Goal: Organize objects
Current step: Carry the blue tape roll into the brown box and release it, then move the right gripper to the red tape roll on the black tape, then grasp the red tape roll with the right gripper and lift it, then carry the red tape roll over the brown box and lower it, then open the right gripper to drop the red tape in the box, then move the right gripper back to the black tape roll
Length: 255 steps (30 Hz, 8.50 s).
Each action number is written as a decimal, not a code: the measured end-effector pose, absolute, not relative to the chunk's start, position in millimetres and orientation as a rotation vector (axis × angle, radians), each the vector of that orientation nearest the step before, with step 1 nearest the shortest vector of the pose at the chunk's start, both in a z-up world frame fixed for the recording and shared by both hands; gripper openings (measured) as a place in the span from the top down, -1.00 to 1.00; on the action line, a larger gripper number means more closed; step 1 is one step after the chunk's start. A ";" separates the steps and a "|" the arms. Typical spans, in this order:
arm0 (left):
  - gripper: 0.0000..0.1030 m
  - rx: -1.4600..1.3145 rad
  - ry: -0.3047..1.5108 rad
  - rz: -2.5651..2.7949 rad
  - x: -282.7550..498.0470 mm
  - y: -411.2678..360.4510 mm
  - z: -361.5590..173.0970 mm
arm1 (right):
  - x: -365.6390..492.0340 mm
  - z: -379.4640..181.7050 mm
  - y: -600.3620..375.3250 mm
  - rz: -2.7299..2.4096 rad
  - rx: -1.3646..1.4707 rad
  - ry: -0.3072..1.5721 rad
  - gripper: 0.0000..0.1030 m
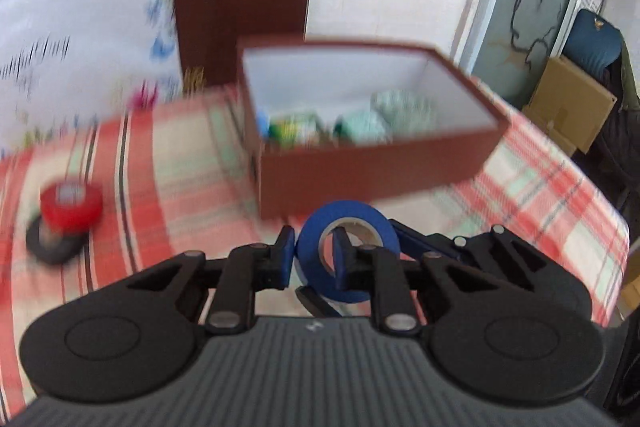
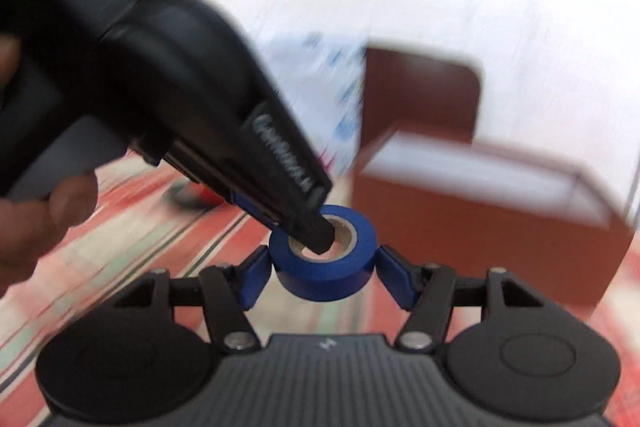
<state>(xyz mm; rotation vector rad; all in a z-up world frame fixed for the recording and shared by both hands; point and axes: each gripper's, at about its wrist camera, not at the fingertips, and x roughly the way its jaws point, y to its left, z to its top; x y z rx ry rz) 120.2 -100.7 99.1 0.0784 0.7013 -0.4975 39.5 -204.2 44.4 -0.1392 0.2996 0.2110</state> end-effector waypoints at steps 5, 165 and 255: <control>0.57 0.058 0.642 -0.480 177.8 -131.9 113.7 | 103.1 69.4 -232.8 0.124 -0.079 0.235 -0.15; -0.03 0.172 0.583 -0.366 215.6 -223.4 91.6 | 168.5 45.3 -324.9 0.031 -0.013 0.318 -0.73; -0.98 -0.076 0.661 0.243 109.7 152.5 -15.3 | 123.6 -6.2 -75.2 0.392 -0.156 0.686 -0.93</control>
